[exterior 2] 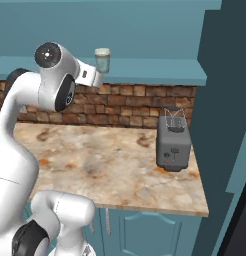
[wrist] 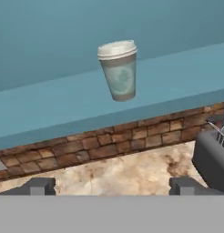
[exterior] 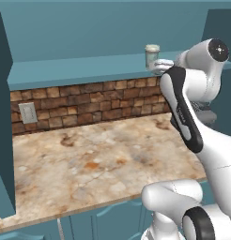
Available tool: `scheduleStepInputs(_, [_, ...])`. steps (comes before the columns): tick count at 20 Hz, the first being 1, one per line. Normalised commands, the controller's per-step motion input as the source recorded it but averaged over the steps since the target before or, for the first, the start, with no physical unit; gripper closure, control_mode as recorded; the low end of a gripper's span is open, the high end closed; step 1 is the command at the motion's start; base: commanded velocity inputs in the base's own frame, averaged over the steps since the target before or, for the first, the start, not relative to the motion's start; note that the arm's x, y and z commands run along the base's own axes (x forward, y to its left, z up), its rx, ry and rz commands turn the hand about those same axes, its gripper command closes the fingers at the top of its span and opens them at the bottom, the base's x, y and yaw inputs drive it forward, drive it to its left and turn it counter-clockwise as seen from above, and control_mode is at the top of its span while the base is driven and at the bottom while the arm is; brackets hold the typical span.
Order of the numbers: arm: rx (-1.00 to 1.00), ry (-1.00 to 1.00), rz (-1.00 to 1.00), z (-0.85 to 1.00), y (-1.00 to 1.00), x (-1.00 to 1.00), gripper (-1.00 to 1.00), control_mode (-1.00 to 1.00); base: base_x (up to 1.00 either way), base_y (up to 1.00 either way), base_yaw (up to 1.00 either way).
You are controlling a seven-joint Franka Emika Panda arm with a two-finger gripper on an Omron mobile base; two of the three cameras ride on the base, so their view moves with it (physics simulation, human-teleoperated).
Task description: Sort all alcoholic drinks to one cabinet, and non-alcoholic drinks to the other.
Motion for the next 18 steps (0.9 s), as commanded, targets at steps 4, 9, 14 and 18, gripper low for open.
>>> scheduleStepInputs(4, [-0.02,0.34,0.0,-0.58,0.22,-0.97,-1.0,-1.0,0.0,0.0,0.0])
scheduleStepInputs(9, [0.0,0.35,0.0,-0.57,0.08,-0.68,-1.0,-1.0,0.0,0.0,0.0])
scheduleStepInputs(14, [0.0,0.3,0.0,-0.54,0.02,-0.42,-1.0,-1.0,0.0,0.0,0.0])
scheduleStepInputs(18, [0.0,0.17,0.02,-0.35,0.0,-0.07,-1.0,-1.0,0.0,0.0,0.0])
